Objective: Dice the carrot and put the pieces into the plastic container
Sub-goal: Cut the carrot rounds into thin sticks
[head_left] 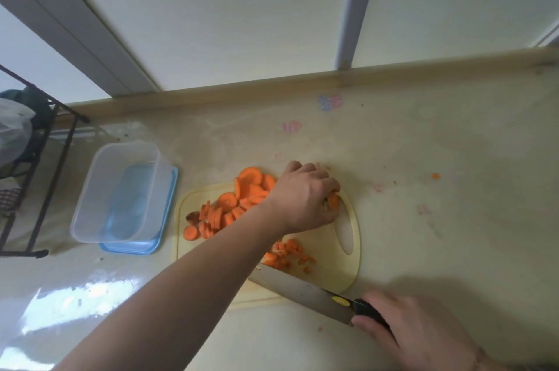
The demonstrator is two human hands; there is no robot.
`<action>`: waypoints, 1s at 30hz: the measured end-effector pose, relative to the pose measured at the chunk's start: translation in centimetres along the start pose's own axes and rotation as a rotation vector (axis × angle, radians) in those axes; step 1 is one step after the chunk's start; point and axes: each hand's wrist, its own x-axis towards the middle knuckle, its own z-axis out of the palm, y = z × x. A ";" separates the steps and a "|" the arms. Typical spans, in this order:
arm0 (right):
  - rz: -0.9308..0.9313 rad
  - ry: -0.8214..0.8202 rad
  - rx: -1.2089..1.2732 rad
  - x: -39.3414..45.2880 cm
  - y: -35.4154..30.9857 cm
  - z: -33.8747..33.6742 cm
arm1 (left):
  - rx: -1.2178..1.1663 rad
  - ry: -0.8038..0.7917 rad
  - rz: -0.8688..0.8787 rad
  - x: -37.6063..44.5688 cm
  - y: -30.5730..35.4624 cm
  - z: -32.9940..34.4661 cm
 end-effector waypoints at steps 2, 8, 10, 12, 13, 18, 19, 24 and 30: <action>0.027 -0.098 0.070 0.5 -0.1 -0.8 | -0.030 0.010 -0.042 0.2 0.0 0.3; 0.082 -0.306 0.125 0.3 0.1 -0.9 | -0.130 0.083 -0.347 1.6 -2.9 -2.3; 0.087 -0.291 0.136 0.3 0.1 -0.9 | -0.175 0.042 -0.395 1.9 -3.7 -2.7; 0.082 -0.275 0.122 0.4 0.1 -1.1 | -0.168 -0.016 -0.366 1.8 -3.8 -3.1; 0.068 -0.247 0.116 0.3 0.1 -1.1 | -0.150 -0.034 -0.347 1.6 -3.9 -3.2; -0.069 -0.001 -0.007 0.9 0.9 -1.0 | -0.132 -0.018 -0.330 0.3 -4.9 -3.3; -0.083 0.061 -0.039 1.1 1.1 -0.9 | -0.126 -0.017 -0.331 0.0 -5.1 -3.4; -0.162 0.120 -0.070 1.9 2.5 -0.1 | -0.226 0.298 -0.313 -3.1 -6.4 -3.3; -0.149 0.127 -0.087 3.9 4.8 -1.9 | -0.190 0.512 -0.261 -8.3 -7.1 -1.3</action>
